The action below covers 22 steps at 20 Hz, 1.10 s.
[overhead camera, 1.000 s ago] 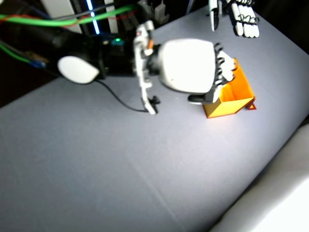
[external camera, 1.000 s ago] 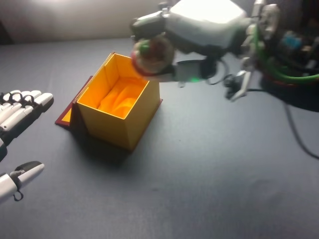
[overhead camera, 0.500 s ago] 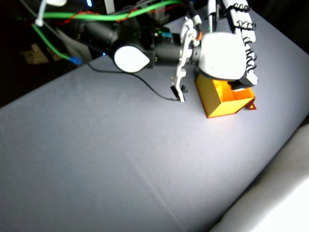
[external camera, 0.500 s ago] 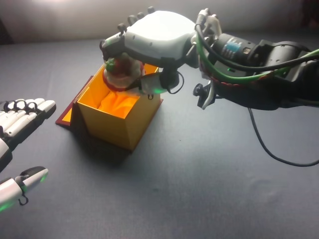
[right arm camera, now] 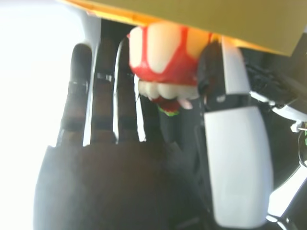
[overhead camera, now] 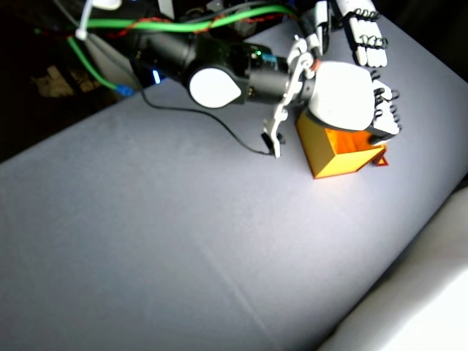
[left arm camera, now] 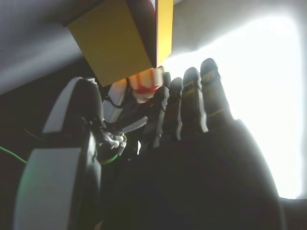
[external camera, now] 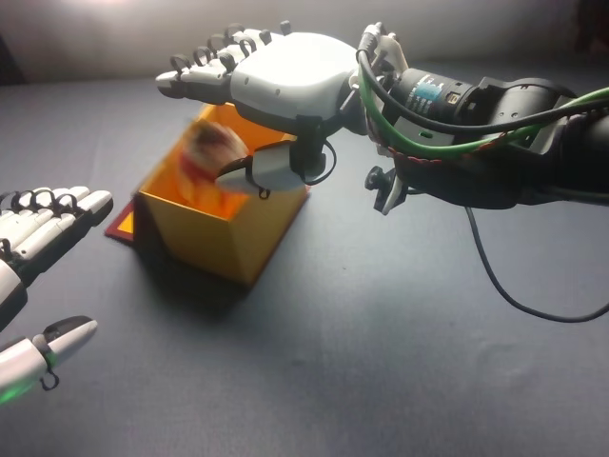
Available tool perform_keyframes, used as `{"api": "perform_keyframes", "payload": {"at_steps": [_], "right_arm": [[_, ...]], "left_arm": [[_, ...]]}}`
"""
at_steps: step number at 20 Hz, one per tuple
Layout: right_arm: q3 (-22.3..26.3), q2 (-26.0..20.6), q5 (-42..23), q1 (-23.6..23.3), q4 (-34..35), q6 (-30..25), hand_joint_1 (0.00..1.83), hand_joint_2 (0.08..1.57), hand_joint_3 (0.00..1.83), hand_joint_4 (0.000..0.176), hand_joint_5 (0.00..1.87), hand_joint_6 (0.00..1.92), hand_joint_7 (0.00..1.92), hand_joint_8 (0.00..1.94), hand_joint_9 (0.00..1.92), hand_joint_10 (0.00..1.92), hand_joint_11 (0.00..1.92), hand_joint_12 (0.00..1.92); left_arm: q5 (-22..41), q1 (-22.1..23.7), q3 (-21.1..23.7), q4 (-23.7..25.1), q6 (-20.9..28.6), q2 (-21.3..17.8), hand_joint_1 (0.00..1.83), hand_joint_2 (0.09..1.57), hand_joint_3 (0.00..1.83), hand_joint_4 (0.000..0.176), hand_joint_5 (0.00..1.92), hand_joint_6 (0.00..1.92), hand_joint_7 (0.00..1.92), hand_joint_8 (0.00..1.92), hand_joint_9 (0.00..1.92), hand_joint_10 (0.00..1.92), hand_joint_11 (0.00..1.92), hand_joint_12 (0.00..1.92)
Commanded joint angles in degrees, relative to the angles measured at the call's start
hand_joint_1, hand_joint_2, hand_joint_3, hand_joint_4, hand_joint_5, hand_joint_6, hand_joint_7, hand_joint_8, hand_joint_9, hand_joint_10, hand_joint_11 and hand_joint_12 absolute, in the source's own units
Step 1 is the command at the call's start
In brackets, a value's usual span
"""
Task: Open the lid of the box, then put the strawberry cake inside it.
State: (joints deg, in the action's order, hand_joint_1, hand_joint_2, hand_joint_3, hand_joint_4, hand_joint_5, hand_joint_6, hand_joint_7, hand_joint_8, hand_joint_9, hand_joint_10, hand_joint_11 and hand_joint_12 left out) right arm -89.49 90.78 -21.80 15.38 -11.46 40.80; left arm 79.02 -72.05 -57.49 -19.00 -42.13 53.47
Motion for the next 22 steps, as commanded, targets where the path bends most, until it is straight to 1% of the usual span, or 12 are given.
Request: {"api": "perform_keyframes", "payload": {"at_steps": [1, 4, 8, 9, 10, 12, 13, 15, 16, 19, 20, 22], "right_arm": [[0.1, -0.2, -6.6, -0.9, 0.7, 0.0, 0.76, 1.14, 0.00, 0.015, 0.19, 0.03, 0.23, 0.00, 0.21, 0.07, 0.00, 0.78], [0.8, -0.2, -6.6, -0.9, 0.7, 0.0, 0.71, 1.16, 0.01, 0.026, 0.15, 0.00, 0.20, 0.00, 0.23, 0.03, 0.00, 0.93], [4.2, -3.7, -9.2, -0.4, 0.1, 0.0, 0.60, 1.22, 0.01, 0.028, 0.10, 0.00, 0.10, 0.00, 0.16, 0.01, 0.00, 0.94], [5.6, -5.4, -10.4, 0.3, 0.1, 0.0, 0.55, 1.27, 0.01, 0.027, 0.04, 0.00, 0.09, 0.00, 0.13, 0.01, 0.00, 0.75], [7.4, -7.3, -11.9, 1.4, 0.1, 0.0, 0.51, 1.29, 0.01, 0.000, 0.05, 0.01, 0.09, 0.00, 0.11, 0.00, 0.00, 0.74], [9.7, -9.9, -14.0, 3.0, 0.1, 0.0, 0.57, 1.28, 0.00, 0.000, 0.08, 0.01, 0.11, 0.00, 0.12, 0.00, 0.00, 0.81], [11.3, -11.8, -15.7, 4.1, 0.0, 0.0, 0.57, 1.28, 0.00, 0.000, 0.04, 0.01, 0.02, 0.01, 0.06, 0.01, 0.00, 0.30], [14.2, -14.7, -19.0, 5.9, 0.0, 0.0, 0.52, 1.30, 0.00, 0.000, 0.02, 0.01, 0.03, 0.01, 0.03, 0.01, 0.01, 0.01], [16.2, -17.3, -21.5, 7.6, 0.3, 0.0, 0.49, 1.28, 0.00, 0.000, 0.03, 0.01, 0.01, 0.00, 0.01, 0.00, 0.00, 0.01], [21.2, -24.6, -28.6, 12.3, 1.3, -0.2, 0.30, 1.33, 0.01, 0.046, 0.00, 0.00, 0.00, 0.00, 0.00, 0.00, 0.00, 0.00], [21.2, -24.6, -28.6, 12.3, 1.3, -0.2, 0.40, 1.33, 0.01, 0.014, 0.00, 0.00, 0.00, 0.00, 0.00, 0.00, 0.00, 0.00], [23.6, -27.8, -32.2, 14.8, 1.9, -0.2, 0.39, 1.34, 0.01, 0.004, 0.00, 0.00, 0.00, 0.00, 0.00, 0.00, 0.00, 0.00]], "left_arm": [[7.5, 0.5, -0.2, -0.4, 0.2, 0.2, 0.73, 1.37, 0.00, 0.049, 0.00, 0.00, 0.00, 0.00, 0.00, 0.00, 0.00, 0.00], [8.1, 0.5, 0.0, -0.5, 0.3, 0.3, 0.74, 1.37, 0.00, 0.015, 0.01, 0.00, 0.00, 0.00, 0.00, 0.00, 0.00, 0.00], [9.1, 0.5, 0.2, -0.5, 0.3, 0.4, 0.73, 1.37, 0.00, 0.031, 0.02, 0.00, 0.00, 0.00, 0.00, 0.00, 0.00, 0.00], [9.3, 0.5, 0.3, -0.5, 0.3, 0.3, 0.74, 1.36, 0.00, 0.056, 0.01, 0.00, 0.00, 0.00, 0.00, 0.00, 0.00, 0.00], [9.9, 0.5, 0.4, -0.7, 0.3, 0.4, 0.74, 1.36, 0.00, 0.061, 0.00, 0.00, 0.00, 0.00, 0.00, 0.00, 0.00, 0.00], [10.4, 0.5, 0.5, -0.8, 0.3, 0.4, 0.76, 1.36, 0.00, 0.063, 0.00, 0.00, 0.00, 0.00, 0.00, 0.00, 0.00, 0.00], [10.6, 0.5, 0.6, -0.9, 0.3, 0.4, 0.74, 1.35, 0.00, 0.087, 0.00, 0.00, 0.00, 0.00, 0.00, 0.00, 0.00, 0.00], [11.2, 0.5, 0.6, -0.9, 0.4, 0.3, 0.74, 1.36, 0.00, 0.090, 0.00, 0.00, 0.00, 0.00, 0.00, 0.00, 0.00, 0.00], [11.6, 0.5, 0.6, -0.9, 0.5, 0.3, 0.74, 1.36, 0.00, 0.063, 0.00, 0.00, 0.00, 0.00, 0.00, 0.00, 0.00, 0.00], [13.0, 0.5, 0.5, -0.7, 0.8, 0.2, 0.70, 1.38, 0.00, 0.064, 0.00, 0.00, 0.00, 0.00, 0.00, 0.00, 0.01, 0.00], [13.0, 0.5, 0.5, -0.7, 0.8, 0.2, 0.74, 1.37, 0.00, 0.057, 0.00, 0.00, 0.00, 0.00, 0.00, 0.00, 0.00, 0.00], [14.0, 1.0, 0.3, -0.2, 0.8, 0.2, 0.72, 1.37, 0.00, 0.061, 0.00, 0.00, 0.00, 0.00, 0.00, 0.00, 0.01, 0.01]]}}
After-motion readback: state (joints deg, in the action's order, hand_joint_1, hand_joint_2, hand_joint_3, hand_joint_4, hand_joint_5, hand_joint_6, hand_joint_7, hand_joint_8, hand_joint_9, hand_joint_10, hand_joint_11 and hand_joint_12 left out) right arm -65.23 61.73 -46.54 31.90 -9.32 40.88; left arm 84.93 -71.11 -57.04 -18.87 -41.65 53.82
